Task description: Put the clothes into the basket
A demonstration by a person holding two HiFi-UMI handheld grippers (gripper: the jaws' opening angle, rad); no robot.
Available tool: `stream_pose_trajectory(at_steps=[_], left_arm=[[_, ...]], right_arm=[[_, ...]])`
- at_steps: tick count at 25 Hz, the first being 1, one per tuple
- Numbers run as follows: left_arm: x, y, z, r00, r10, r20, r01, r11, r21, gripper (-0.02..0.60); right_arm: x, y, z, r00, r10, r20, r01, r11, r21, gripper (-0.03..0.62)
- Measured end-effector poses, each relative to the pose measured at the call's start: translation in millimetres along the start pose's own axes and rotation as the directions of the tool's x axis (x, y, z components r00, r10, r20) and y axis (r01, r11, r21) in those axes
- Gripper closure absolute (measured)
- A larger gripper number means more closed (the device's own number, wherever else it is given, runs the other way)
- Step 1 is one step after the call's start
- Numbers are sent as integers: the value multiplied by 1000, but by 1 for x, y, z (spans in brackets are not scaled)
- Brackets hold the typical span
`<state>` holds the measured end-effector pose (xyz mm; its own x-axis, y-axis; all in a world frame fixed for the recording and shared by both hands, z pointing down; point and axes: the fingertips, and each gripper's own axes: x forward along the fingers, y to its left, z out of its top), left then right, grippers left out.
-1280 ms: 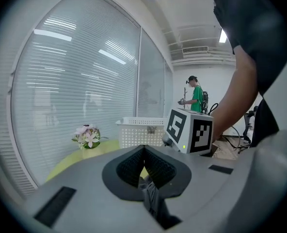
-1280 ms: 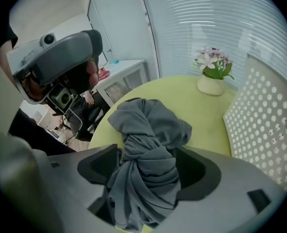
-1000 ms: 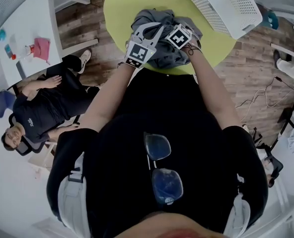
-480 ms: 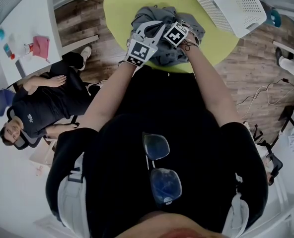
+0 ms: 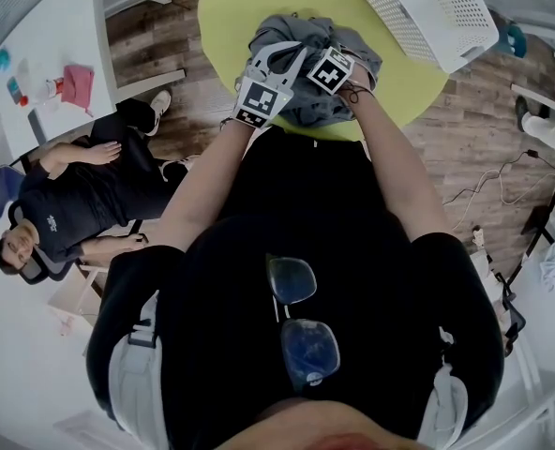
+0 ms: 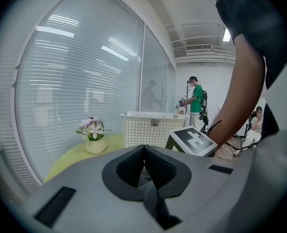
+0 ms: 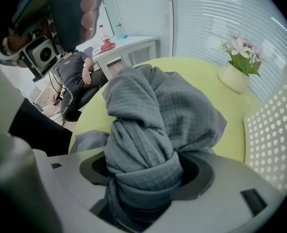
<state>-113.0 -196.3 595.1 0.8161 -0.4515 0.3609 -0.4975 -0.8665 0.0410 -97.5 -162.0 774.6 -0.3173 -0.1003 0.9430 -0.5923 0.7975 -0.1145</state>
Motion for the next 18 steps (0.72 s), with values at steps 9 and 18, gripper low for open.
stream_pose_trajectory(at_steps=[9, 18], left_arm=[[-7, -14, 12, 999, -29, 43, 29, 1000, 5, 571], [-9, -40, 48, 991, -88, 105, 81, 994, 71, 571]], right_arm=[[-43, 12, 6, 1000, 10, 8, -10, 999, 47, 261], [-114, 13, -10, 999, -18, 40, 11, 987, 157, 261]])
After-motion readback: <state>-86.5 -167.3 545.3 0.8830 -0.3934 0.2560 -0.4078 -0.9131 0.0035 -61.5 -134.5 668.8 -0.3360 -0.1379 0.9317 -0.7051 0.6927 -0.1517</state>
